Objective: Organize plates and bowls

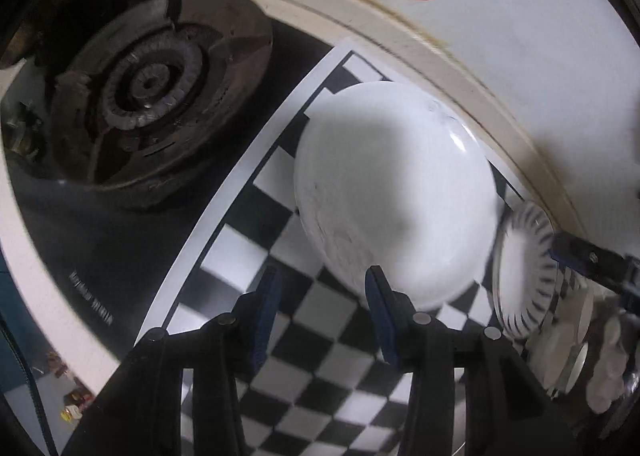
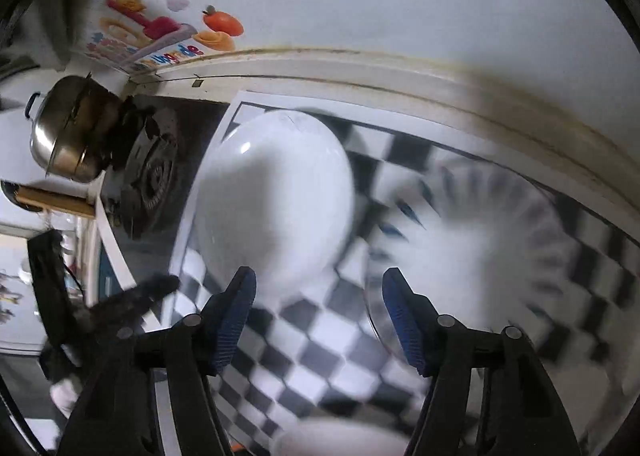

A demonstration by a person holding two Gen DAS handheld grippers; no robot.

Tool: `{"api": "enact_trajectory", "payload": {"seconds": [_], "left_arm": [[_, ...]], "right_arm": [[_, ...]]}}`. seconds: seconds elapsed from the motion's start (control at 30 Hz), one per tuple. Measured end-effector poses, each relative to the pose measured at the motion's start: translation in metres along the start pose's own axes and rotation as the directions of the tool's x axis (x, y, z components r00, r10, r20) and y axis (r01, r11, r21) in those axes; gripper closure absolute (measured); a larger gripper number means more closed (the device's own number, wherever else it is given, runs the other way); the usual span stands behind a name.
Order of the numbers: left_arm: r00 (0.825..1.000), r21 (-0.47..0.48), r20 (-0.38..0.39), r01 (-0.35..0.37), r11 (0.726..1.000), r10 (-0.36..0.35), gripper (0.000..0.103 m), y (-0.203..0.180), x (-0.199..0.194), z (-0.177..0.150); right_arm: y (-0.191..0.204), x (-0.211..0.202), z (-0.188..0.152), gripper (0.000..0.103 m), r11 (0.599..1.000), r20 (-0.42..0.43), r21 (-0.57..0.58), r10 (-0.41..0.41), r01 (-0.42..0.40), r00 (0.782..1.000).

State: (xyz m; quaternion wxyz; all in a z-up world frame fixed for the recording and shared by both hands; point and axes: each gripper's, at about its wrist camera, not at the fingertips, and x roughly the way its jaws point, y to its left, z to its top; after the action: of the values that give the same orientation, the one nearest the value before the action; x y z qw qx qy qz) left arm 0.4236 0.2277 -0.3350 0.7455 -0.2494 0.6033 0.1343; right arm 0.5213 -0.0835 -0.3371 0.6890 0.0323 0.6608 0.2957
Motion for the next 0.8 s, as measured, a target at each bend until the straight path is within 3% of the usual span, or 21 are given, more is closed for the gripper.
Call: {"api": "enact_trajectory", "payload": {"seconds": [0.1, 0.17, 0.27, 0.37, 0.5, 0.63, 0.8], "left_arm": [[0.999, -0.014, -0.035, 0.009, 1.0, -0.009, 0.062, 0.007, 0.02, 0.015], [0.998, -0.022, -0.053, 0.011, 1.0, -0.013, 0.062, 0.01, 0.031, 0.022], [0.997, -0.012, -0.078, 0.007, 1.0, -0.008, 0.062, 0.01, 0.047, 0.029], [0.995, 0.012, -0.099, 0.003, 1.0, -0.002, 0.062, 0.008, 0.06, 0.032], [0.995, 0.009, -0.1, 0.022, 1.0, -0.021, 0.064, 0.009, 0.067, 0.035], [0.994, 0.007, -0.103, 0.045, 0.999, -0.044, 0.075, 0.01, 0.069, 0.036], [0.995, -0.009, -0.069, 0.075, 0.997, -0.075, 0.075, 0.019, 0.066, 0.029]], "right_arm": [[-0.001, 0.031, 0.032, 0.038, 1.0, -0.023, -0.009, -0.011, 0.011, 1.0], [0.0, 0.048, 0.051, 0.045, 0.999, -0.019, -0.048, -0.008, 0.007, 1.0], [-0.002, 0.07, 0.071, 0.056, 0.994, -0.031, -0.104, -0.016, 0.013, 0.999], [-0.007, 0.089, 0.084, 0.058, 0.993, -0.067, -0.119, -0.033, 0.025, 0.997], [-0.011, 0.109, 0.091, 0.066, 0.994, -0.127, -0.108, -0.008, -0.005, 0.992], [-0.012, 0.118, 0.087, 0.083, 0.993, -0.153, -0.111, 0.011, -0.029, 0.988], [-0.015, 0.124, 0.08, 0.085, 0.995, -0.147, -0.099, 0.013, -0.028, 0.989]]}}
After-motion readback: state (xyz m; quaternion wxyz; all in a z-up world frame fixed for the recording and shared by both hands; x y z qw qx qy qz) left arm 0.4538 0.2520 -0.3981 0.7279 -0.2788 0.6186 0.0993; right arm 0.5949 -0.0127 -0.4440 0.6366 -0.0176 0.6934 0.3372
